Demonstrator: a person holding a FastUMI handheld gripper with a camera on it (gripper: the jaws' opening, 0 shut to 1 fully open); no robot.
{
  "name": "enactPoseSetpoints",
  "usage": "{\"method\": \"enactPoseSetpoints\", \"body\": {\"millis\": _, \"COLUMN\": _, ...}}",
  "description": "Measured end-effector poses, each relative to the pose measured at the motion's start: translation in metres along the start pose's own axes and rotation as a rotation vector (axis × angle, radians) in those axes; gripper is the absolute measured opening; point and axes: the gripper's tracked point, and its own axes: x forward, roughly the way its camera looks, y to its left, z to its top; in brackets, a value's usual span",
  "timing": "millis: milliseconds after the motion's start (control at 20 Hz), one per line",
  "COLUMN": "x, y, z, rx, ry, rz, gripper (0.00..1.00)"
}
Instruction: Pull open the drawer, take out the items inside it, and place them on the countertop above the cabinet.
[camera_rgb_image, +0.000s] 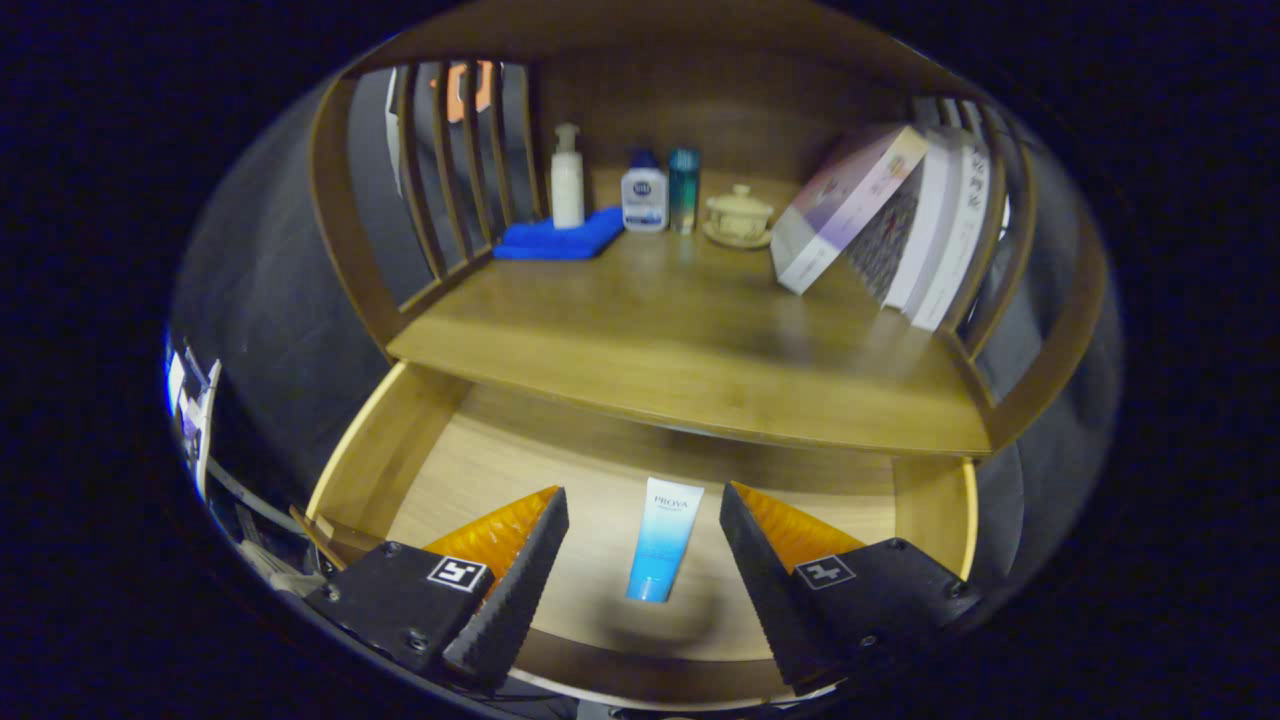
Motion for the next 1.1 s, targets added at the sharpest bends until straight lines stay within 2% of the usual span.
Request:
{"method": "enactPoseSetpoints", "body": {"millis": 100, "x": 0.020, "y": -0.004, "z": -0.010, "rx": 0.031, "ry": 0.115, "rz": 0.001, "gripper": 0.97}}
{"method": "enactPoseSetpoints", "body": {"millis": 250, "x": 0.043, "y": -0.017, "z": -0.018, "rx": 0.046, "ry": 0.212, "rz": -0.025, "gripper": 0.93}}
{"method": "enactPoseSetpoints", "body": {"millis": 450, "x": 0.057, "y": -0.020, "z": -0.027, "rx": 0.052, "ry": 0.280, "rz": -0.036, "gripper": 0.84}}
{"method": "enactPoseSetpoints", "body": {"millis": 550, "x": 0.059, "y": -0.014, "z": -0.037, "rx": 0.052, "ry": 0.320, "rz": -0.023, "gripper": 0.82}}
{"method": "enactPoseSetpoints", "body": {"millis": 700, "x": 0.060, "y": -0.015, "z": -0.047, "rx": 0.017, "ry": 0.357, "rz": -0.053, "gripper": 0.78}}
{"method": "enactPoseSetpoints", "body": {"millis": 850, "x": 0.060, "y": -0.012, "z": -0.060, "rx": 0.033, "ry": 0.407, "rz": -0.053, "gripper": 0.60}}
{"method": "enactPoseSetpoints", "body": {"millis": 1100, "x": 0.062, "y": -0.015, "z": -0.067, "rx": -0.005, "ry": 0.449, "rz": -0.069, "gripper": 0.59}}
